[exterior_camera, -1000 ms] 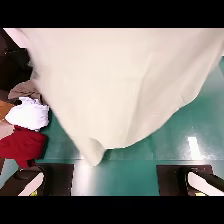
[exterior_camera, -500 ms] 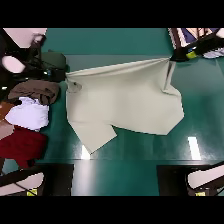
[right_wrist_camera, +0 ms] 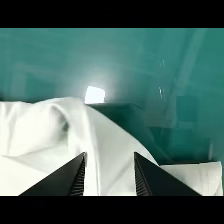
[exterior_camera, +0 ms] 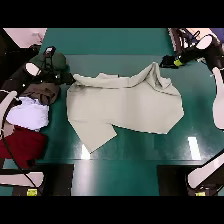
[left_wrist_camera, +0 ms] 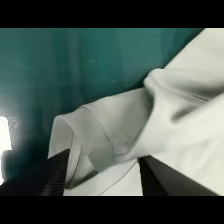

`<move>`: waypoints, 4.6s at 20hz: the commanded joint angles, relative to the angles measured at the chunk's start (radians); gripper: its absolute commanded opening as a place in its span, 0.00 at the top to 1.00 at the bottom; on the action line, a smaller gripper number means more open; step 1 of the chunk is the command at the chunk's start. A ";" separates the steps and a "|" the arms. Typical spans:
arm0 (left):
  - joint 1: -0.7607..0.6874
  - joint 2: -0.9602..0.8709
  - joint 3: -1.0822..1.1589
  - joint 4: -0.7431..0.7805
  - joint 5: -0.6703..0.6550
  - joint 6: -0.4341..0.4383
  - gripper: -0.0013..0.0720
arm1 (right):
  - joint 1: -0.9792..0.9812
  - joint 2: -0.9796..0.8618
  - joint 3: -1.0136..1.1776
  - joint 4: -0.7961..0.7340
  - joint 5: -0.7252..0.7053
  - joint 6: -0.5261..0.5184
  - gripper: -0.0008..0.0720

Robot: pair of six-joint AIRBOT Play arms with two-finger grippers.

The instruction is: Fold the shirts.

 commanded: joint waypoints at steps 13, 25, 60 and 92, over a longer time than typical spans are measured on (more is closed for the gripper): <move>0.177 0.259 -0.528 -0.208 -0.320 0.061 0.27 | -0.200 0.504 -0.684 0.108 0.286 -0.076 0.51; 0.101 0.248 -0.584 -0.231 -0.224 0.066 0.46 | -0.430 0.834 -1.160 0.108 0.195 -0.075 0.51; 0.068 0.644 0.862 -0.242 -0.265 0.017 0.95 | -0.224 1.158 -0.197 0.011 -0.161 -0.035 0.97; 0.068 -0.109 0.185 -0.443 0.027 0.239 0.95 | -0.143 0.154 -0.173 -0.132 -0.072 -0.009 0.97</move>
